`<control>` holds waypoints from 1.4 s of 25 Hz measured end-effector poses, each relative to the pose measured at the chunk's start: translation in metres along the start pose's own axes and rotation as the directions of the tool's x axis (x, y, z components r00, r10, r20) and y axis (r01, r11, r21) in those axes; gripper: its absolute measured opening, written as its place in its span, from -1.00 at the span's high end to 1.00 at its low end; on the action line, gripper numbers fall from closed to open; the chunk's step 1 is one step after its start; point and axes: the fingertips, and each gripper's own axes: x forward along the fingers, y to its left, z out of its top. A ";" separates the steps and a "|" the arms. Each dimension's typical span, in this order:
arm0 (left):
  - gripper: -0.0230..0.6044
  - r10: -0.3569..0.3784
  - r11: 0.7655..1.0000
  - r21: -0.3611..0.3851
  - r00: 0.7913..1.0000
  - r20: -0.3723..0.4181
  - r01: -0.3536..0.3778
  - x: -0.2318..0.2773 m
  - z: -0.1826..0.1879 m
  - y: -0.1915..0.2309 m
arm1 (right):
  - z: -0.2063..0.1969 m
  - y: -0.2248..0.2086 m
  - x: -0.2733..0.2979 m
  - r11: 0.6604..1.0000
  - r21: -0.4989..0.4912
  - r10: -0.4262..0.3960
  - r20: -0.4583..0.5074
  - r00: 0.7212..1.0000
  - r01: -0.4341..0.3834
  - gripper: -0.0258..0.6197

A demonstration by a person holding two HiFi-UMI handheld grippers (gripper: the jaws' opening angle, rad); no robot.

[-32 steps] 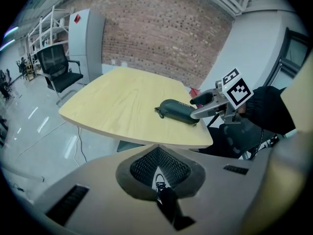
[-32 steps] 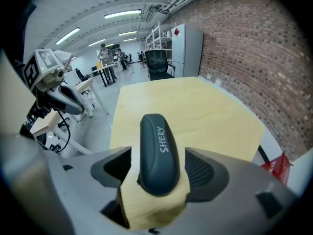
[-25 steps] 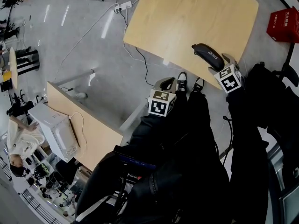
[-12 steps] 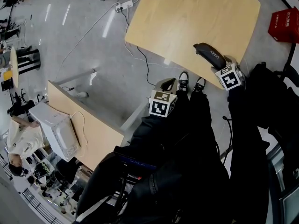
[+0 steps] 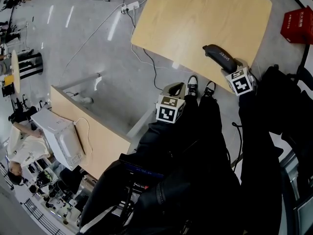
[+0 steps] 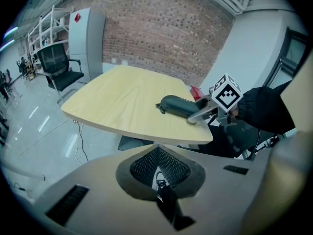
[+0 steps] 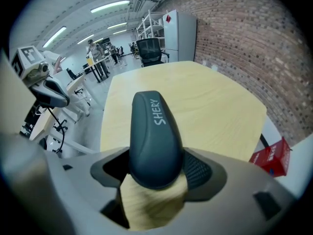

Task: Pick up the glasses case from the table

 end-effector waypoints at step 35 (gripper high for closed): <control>0.93 -0.031 0.993 0.117 0.956 0.292 -0.004 -0.064 0.120 -0.039 | 0.112 0.018 -0.205 0.966 0.257 -0.149 0.595 0.790 -0.011 -0.13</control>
